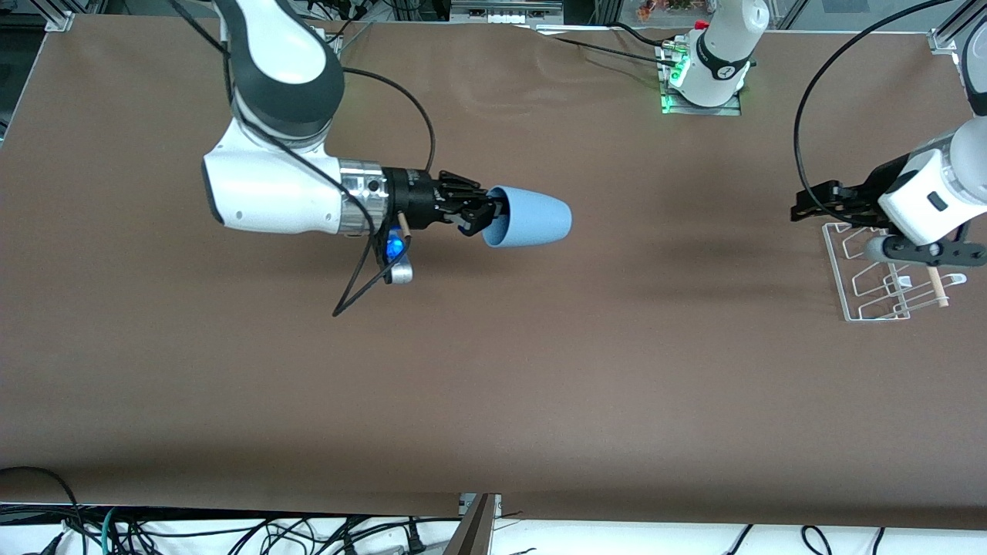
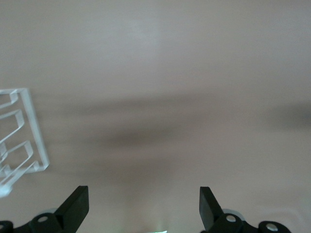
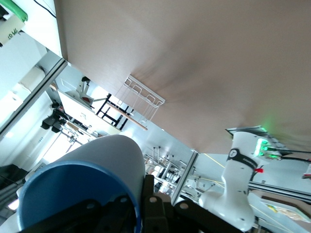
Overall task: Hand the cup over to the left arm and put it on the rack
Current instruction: 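Lift the blue cup with the right gripper while the left gripper approaches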
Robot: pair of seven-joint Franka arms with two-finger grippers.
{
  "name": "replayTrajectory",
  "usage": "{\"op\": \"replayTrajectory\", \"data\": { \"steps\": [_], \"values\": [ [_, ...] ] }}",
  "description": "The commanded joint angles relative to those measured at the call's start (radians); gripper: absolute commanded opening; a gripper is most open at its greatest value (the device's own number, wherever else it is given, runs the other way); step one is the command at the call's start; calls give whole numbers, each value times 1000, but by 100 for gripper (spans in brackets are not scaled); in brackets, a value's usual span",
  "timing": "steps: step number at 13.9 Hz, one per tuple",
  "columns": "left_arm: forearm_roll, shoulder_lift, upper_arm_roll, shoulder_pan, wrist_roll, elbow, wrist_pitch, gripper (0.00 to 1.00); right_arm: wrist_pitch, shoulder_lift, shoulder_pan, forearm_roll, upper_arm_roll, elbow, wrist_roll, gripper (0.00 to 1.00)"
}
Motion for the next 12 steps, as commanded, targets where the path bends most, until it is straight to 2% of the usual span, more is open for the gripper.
{"op": "replayTrajectory", "data": {
  "steps": [1,5,7,9,12],
  "values": [
    [-123,18,-11,-3,114,44,22,100,98,33,84,-14,-10,40,62,0],
    [-232,15,-92,7,353,44,105,100,137,82,129,-57,-11,63,70,0],
    [-237,14,-150,9,464,44,143,100,138,82,132,-78,-13,92,109,0],
    [-231,12,-227,12,594,30,211,100,156,82,134,-141,-13,112,163,0],
    [-232,18,-304,12,697,24,271,100,158,97,132,-144,-13,138,168,0]
  ]
}}
